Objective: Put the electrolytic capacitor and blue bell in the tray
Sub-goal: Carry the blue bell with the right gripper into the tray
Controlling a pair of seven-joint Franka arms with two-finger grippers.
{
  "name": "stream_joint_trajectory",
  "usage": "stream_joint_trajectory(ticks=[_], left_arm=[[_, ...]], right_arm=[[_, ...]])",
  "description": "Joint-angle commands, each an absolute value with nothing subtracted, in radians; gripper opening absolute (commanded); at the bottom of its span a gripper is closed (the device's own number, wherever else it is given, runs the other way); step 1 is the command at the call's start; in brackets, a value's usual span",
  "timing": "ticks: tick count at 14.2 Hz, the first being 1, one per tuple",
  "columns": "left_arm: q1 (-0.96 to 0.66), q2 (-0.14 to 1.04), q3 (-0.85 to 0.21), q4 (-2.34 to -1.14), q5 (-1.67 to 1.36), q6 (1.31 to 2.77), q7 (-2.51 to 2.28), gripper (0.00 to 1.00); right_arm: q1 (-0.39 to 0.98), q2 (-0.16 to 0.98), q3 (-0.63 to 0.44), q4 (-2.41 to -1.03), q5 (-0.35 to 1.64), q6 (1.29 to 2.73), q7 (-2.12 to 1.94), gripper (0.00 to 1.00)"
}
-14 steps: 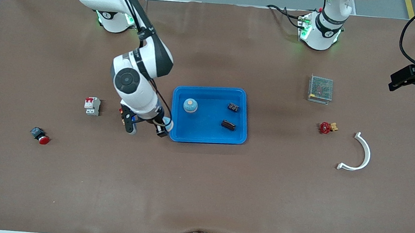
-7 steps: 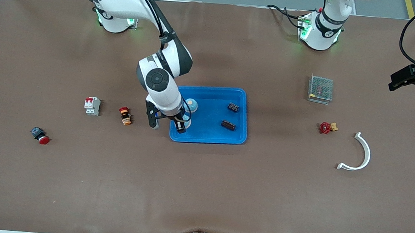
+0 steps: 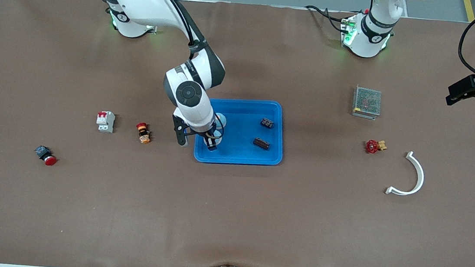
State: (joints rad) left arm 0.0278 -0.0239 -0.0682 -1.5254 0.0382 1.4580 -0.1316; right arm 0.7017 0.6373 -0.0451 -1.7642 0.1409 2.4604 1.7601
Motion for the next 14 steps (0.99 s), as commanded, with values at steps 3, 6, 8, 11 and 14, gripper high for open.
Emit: stream_joint_trajectory(ticks=[3,6,8,11,14], left_arm=[[0.031,-0.023,-0.06,-1.513,0.031,1.456,-0.11,1.0],[0.029,-0.025,-0.06,-1.512,0.032,1.456,-0.11,1.0],[0.028,-0.026,-0.066,-1.513,0.031,1.454,-0.11,1.0],[0.029,-0.032,-0.067,-1.514,0.031,1.454,-0.107,1.0],[0.023,-0.035,-0.069,-1.517,0.031,1.454,-0.107,1.0]], right_arm=[[0.721,0.678,-0.057,-1.714,0.152,2.468,1.781,0.0],[0.721,0.698,-0.057,-1.692,0.155,2.468,1.781,0.0],[0.722,0.712,-0.057,-1.689,0.155,2.47,1.781,0.0],[0.723,0.733,-0.057,-1.671,0.153,2.467,1.781,0.0],[0.723,0.736,-0.057,-1.667,0.147,2.465,1.776,0.0]])
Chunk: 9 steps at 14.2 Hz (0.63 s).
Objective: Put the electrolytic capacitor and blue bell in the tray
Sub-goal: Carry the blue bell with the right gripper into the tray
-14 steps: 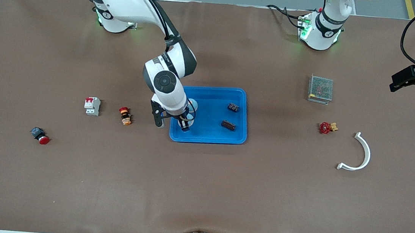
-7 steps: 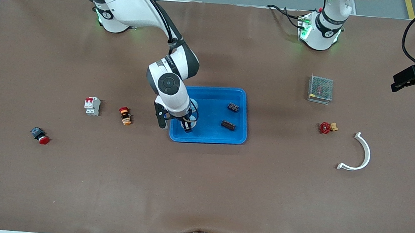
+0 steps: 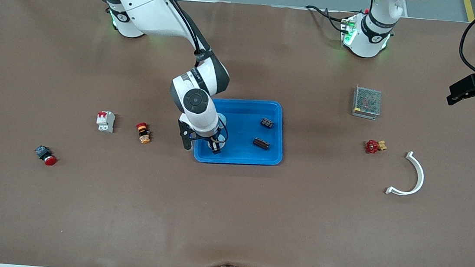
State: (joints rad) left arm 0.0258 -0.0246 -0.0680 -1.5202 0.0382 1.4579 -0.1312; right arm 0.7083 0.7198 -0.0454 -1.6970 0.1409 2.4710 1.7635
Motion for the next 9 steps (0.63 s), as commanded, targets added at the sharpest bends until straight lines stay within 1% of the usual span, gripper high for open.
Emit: stream_joint_trajectory(ticks=[1,2,5,9], left_arm=[[0.023,-0.035,-0.077,-1.522,0.031,1.454,-0.109,1.0],[0.025,-0.035,-0.086,-1.522,0.029,1.454,-0.109,1.0],[0.025,-0.035,-0.087,-1.526,0.02,1.456,-0.109,1.0],[0.025,-0.034,-0.089,-1.534,0.015,1.466,-0.109,1.0]], right_arm=[[0.723,0.735,-0.057,-1.661,0.14,2.462,1.761,0.36],[0.729,0.735,-0.057,-1.66,0.123,2.461,1.763,0.99],[0.736,0.732,-0.057,-1.643,0.106,2.439,1.753,1.0],[0.73,0.73,-0.057,-1.568,0.106,2.295,1.747,1.0]])
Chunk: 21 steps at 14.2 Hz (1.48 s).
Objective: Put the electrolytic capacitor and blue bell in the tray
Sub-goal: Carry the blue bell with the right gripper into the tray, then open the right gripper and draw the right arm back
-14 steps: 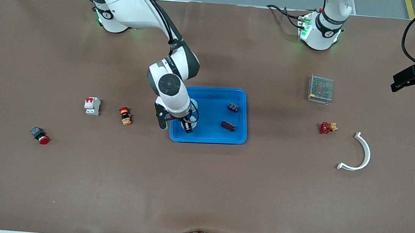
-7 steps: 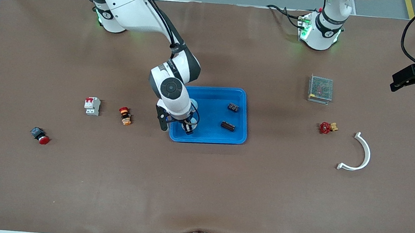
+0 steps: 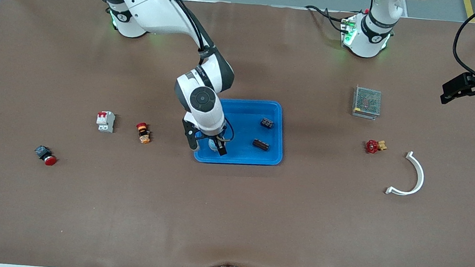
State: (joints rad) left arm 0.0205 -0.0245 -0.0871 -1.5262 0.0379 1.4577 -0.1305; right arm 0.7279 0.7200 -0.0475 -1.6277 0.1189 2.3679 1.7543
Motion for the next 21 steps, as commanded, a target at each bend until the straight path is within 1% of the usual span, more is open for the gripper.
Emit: stream_joint_trajectory(ticks=[1,5,8,10,14,17,21], left_arm=[[0.022,-0.034,-0.089,-1.532,0.015,1.468,-0.112,1.0],[0.021,-0.034,-0.107,-1.529,0.015,1.468,-0.124,1.0],[0.021,-0.029,-0.109,-1.532,0.015,1.47,-0.126,1.0],[0.021,-0.028,-0.11,-1.532,0.015,1.47,-0.127,1.0],[0.021,-0.026,-0.12,-1.531,0.014,1.47,-0.129,1.0],[0.023,-0.026,-0.12,-1.529,0.014,1.471,-0.129,1.0],[0.026,-0.029,-0.12,-1.532,0.017,1.47,-0.129,1.0]], right_arm=[[0.726,0.729,-0.057,-1.548,0.107,2.263,1.743,1.0],[0.681,0.726,-0.055,-1.483,0.118,2.087,1.536,1.0],[0.623,0.71,-0.057,-1.444,0.121,1.913,1.173,1.0],[0.594,0.7,-0.061,-1.433,0.109,1.841,1.03,1.0],[0.503,0.667,-0.066,-1.433,0.062,1.781,0.817,1.0],[0.44,0.649,-0.067,-1.433,-0.018,1.77,0.669,1.0],[0.364,0.634,-0.078,-1.436,-0.029,1.755,0.487,1.0]])
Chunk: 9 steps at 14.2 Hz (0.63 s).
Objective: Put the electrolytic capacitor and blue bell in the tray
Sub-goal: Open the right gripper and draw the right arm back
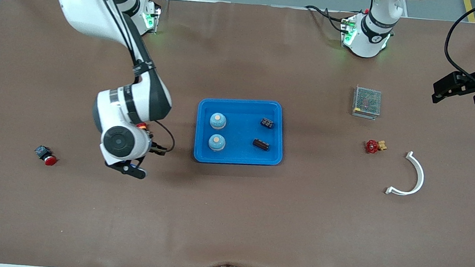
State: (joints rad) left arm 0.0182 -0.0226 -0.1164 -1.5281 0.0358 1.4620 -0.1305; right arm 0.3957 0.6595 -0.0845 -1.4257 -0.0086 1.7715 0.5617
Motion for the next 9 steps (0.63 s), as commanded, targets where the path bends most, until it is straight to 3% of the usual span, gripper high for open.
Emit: stream_joint_trajectory(ticks=[1,9], left_arm=[[0.025,-0.026,-0.121,-1.531,0.017,1.471,-0.129,1.0],[0.018,-0.021,-0.129,-1.532,0.021,1.485,-0.132,1.0]], right_arm=[[0.345,0.629,-0.081,-1.439,-0.031,1.755,0.447,1.0],[0.175,0.63,-0.086,-1.454,-0.086,1.744,0.174,1.0]])
